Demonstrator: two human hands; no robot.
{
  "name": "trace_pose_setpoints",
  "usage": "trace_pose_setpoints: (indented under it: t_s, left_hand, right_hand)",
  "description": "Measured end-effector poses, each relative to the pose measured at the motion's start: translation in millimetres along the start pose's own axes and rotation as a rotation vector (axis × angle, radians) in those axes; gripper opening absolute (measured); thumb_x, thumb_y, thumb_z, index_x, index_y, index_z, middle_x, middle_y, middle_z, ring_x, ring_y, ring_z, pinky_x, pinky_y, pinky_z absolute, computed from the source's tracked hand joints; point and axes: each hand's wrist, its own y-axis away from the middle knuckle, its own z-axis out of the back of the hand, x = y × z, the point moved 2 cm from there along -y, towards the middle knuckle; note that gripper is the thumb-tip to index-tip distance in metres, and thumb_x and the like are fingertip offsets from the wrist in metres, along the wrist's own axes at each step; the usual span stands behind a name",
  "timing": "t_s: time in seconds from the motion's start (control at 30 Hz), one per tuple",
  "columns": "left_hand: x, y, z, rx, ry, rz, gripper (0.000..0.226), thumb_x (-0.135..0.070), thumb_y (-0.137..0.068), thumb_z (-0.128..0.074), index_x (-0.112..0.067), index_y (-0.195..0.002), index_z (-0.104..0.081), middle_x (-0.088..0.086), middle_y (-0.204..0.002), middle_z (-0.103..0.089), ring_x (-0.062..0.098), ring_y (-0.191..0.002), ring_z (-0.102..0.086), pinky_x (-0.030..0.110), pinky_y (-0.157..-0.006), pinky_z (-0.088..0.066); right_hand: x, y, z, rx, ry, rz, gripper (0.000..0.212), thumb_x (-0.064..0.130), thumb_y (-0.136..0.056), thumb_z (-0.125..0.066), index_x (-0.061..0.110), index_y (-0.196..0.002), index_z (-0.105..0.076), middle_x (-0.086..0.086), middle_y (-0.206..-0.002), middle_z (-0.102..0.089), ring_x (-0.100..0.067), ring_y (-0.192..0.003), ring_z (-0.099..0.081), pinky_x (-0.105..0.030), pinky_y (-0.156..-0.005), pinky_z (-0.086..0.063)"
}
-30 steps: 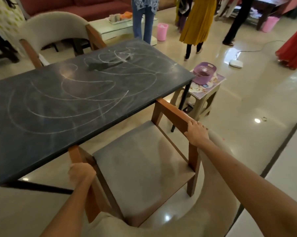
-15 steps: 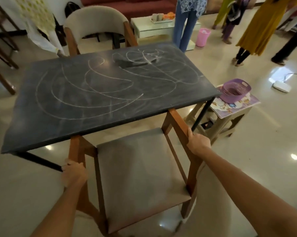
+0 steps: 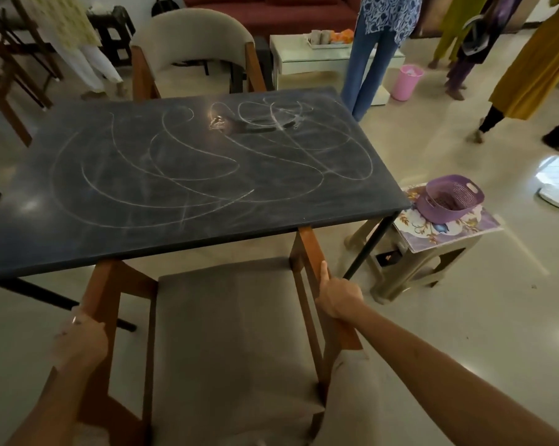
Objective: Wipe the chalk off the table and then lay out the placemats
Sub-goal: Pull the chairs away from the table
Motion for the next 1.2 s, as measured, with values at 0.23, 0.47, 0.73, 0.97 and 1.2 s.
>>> trace_pose_setpoints:
  t_s: [0.23,0.47,0.73,0.97,1.2]
  left_hand:
    - [-23.8,27.0,18.4,-0.029,-0.099,0.074,0.051,-0.024,-0.088,-0.056,0.001,-0.129,-0.039,0.026,-0.12,-0.052,0.041,-0.109,-0.053,0.053,-0.092,-0.047]
    - [-163.9,88.7,24.8,-0.15,-0.037,-0.339,0.062,-0.034,-0.096,-0.047,-0.001,-0.145,-0.03,0.026,-0.152,-0.024,0.042,-0.142,-0.016,0.055,-0.114,-0.02]
    - [-389.9,179.8,23.0,-0.253,0.176,-0.637,0.06,-0.038,-0.099,-0.039,-0.006,-0.148,-0.026,0.022,-0.156,-0.017,0.035,-0.146,-0.009,0.048,-0.118,-0.01]
    - [-556.1,252.1,15.0,-0.307,0.213,-0.809,0.06,-0.038,-0.096,-0.048,-0.005,-0.145,-0.035,0.024,-0.153,-0.025,0.037,-0.144,-0.018,0.052,-0.116,-0.021]
    - [-677.9,293.6,5.4,-0.272,0.193,-0.898,0.064,-0.048,-0.096,-0.033,-0.006,-0.144,-0.036,0.025,-0.151,-0.03,0.04,-0.14,-0.027,0.053,-0.112,-0.027]
  right_hand:
    - [0.5,-13.4,16.6,-0.091,0.007,0.037,0.064,0.039,-0.102,-0.042,0.01,-0.152,-0.016,-0.006,-0.084,-0.059,-0.017,-0.064,-0.058,-0.028,-0.062,-0.049]
    - [-44.6,-42.7,24.1,-0.525,-0.046,0.265,0.055,0.043,-0.098,-0.046,0.002,-0.136,-0.046,-0.018,-0.136,-0.051,-0.033,-0.129,-0.046,-0.045,-0.109,-0.039]
    - [-175.6,-93.4,34.4,-0.614,0.052,0.304,0.074,0.048,-0.098,-0.041,-0.001,-0.15,-0.021,-0.021,-0.158,-0.018,-0.037,-0.148,-0.008,-0.051,-0.12,-0.008]
    - [-315.0,-138.4,35.0,-0.572,0.053,0.304,0.073,0.047,-0.099,-0.041,0.0,-0.151,-0.02,-0.02,-0.159,-0.014,-0.037,-0.148,-0.005,-0.052,-0.119,-0.011]
    - [-416.9,-177.2,32.6,-0.536,0.043,0.265,0.076,0.048,-0.096,-0.05,-0.002,-0.149,-0.027,-0.02,-0.157,-0.023,-0.038,-0.146,-0.015,-0.053,-0.118,-0.01]
